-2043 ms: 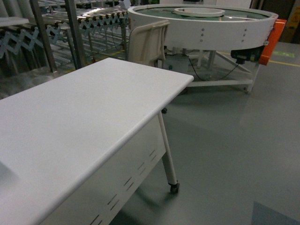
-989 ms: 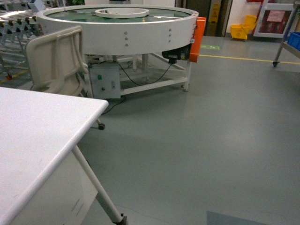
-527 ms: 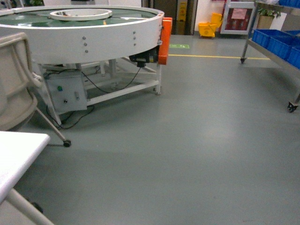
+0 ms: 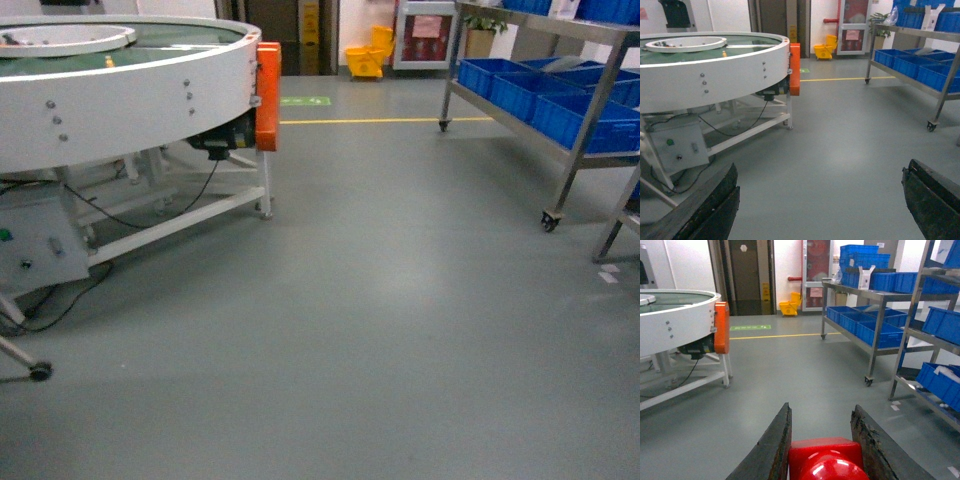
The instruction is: Pick red block from blue box to shelf
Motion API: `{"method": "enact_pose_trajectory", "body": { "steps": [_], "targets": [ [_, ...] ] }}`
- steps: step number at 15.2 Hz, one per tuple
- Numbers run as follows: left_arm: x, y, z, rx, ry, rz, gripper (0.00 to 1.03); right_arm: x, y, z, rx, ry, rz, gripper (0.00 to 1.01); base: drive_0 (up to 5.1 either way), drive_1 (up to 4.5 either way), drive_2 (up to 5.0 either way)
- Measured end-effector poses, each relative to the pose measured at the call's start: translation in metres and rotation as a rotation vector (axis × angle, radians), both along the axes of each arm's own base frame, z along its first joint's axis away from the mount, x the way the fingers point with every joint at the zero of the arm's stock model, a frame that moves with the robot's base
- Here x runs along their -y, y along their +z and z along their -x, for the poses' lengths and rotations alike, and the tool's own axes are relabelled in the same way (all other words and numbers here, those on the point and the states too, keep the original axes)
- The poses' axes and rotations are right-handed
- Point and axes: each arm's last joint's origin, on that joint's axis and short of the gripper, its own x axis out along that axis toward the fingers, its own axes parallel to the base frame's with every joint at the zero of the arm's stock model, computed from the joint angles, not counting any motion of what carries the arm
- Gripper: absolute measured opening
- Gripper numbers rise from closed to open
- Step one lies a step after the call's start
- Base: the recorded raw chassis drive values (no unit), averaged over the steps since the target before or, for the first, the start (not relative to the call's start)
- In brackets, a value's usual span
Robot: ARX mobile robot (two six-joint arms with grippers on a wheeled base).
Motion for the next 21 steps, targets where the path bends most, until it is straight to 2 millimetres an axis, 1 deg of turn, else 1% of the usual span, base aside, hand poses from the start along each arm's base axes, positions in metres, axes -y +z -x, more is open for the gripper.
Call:
{"method": "enact_pose_trajectory", "body": {
  "steps": [21],
  "targets": [
    [0.0,0.0002,0.0,0.002,0.0,0.0,0.98,0.0,-0.0004,-0.0003,-0.003,0.001,0.0,0.29,-2.0,-0.6,-3.4]
  ]
}}
